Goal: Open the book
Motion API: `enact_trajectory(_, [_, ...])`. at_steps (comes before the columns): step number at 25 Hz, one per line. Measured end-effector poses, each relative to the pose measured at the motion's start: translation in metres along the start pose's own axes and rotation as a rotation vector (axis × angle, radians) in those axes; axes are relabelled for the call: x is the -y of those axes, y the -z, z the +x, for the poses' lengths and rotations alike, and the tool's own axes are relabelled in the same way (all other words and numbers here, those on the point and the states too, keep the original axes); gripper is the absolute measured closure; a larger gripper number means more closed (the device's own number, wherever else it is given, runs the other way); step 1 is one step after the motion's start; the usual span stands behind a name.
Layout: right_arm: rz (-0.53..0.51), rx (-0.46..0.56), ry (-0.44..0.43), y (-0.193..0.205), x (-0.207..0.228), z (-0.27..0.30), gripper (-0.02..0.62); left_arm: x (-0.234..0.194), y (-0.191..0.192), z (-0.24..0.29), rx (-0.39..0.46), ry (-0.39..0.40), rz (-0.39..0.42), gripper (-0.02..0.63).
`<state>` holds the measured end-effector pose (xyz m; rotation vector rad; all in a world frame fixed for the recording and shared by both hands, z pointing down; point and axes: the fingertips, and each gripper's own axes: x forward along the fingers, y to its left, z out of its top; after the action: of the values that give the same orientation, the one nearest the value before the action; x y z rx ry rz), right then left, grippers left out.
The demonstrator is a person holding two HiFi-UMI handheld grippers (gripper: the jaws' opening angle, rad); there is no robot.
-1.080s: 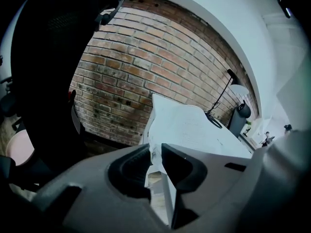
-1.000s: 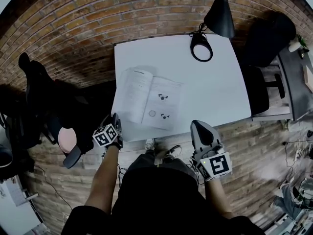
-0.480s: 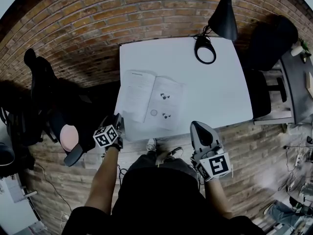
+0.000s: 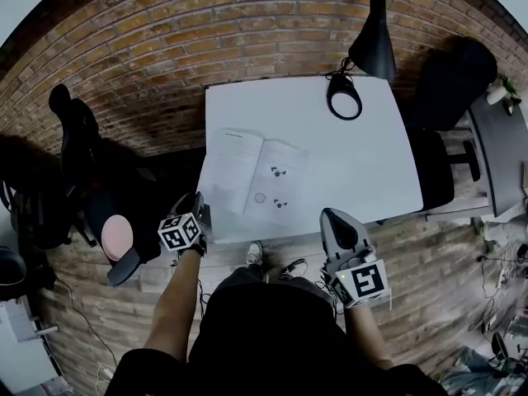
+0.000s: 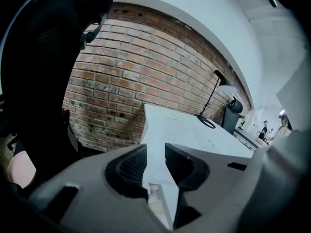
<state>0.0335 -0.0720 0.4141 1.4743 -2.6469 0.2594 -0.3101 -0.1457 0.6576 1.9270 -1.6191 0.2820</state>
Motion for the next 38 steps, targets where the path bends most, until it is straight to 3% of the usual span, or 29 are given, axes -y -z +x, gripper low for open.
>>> enact_trajectory(4, [-0.010,0.012,-0.003,-0.005,0.001,0.001,0.581,0.012,-0.016,0.003,0.024,0.023,0.013,0.551])
enact_trajectory(7, [-0.020,0.020,-0.005,-0.007,0.000,0.004,0.581,0.028,-0.033,0.004,0.060,0.068,0.033,0.572])
enact_trajectory(14, [-0.033,0.029,0.007,-0.015,0.002,0.006,0.581,0.080,-0.092,-0.005,0.176,0.196,0.092,0.577])
enact_trajectory(25, [-0.044,0.047,0.115,-0.027,0.042,-0.009,0.581,0.183,-0.197,-0.040,0.390,0.405,0.237,0.578])
enact_trajectory(32, [-0.059,0.069,0.159,-0.037,0.062,-0.014,0.581,0.224,-0.248,-0.087,0.542,0.479,0.299,0.578])
enact_trajectory(38, [-0.050,0.068,0.215,-0.055,0.074,-0.017,0.581,0.244,-0.266,-0.130,0.600,0.514,0.375,0.578])
